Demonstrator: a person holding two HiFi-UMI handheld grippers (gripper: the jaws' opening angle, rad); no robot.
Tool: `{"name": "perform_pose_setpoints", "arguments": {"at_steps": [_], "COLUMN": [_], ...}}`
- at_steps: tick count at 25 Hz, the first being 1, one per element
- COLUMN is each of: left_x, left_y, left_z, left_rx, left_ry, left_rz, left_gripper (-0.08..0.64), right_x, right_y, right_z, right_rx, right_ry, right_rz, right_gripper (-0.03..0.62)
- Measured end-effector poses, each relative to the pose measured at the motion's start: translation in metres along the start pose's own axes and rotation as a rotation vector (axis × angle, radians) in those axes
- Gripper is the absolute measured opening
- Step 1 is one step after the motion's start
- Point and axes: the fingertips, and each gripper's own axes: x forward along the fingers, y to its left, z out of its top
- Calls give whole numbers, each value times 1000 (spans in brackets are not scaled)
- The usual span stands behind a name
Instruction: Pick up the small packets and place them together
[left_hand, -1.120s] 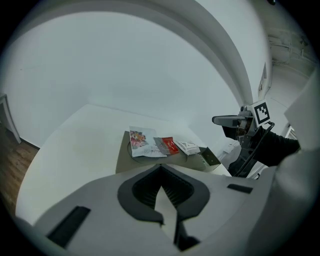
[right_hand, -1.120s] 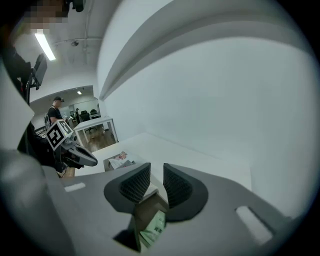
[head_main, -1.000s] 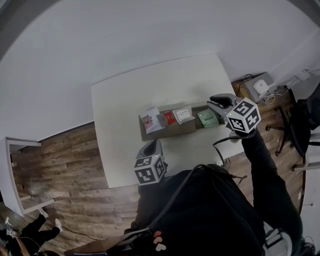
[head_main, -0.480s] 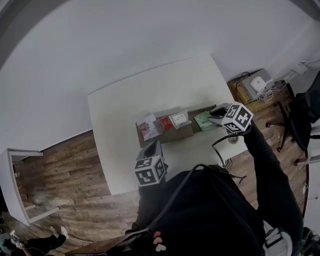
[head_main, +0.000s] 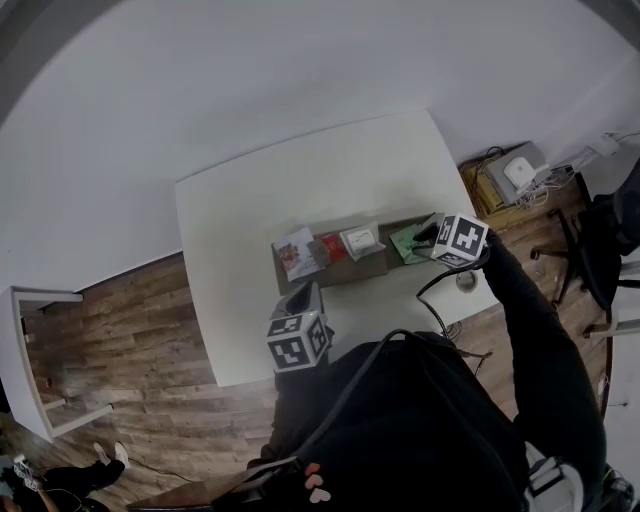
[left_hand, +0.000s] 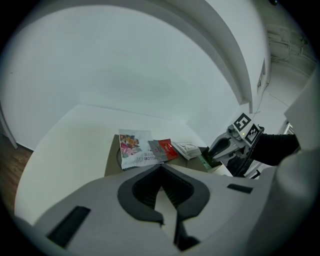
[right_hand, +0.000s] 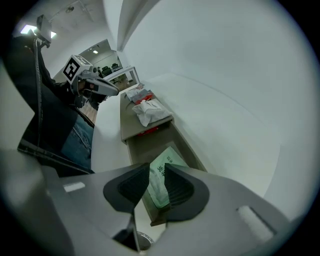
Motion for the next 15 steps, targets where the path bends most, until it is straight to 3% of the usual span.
{"name": "perform_pose_setpoints", "arguments": {"at_steps": [6,15], "left_x": [1,2], "left_y": [1,1], "left_z": [-1,-1], "left_rx": [1,4], "left_ry": [5,12], "left_rz": [2,2], "left_gripper": [0,0], "right_x": [16,31], "right_y": [7,5], "right_z": [-9,-14], "right_rx": [-46,-45], "right_ry": [100,156], "right_rz": [39,63], "right_gripper": [97,106]}}
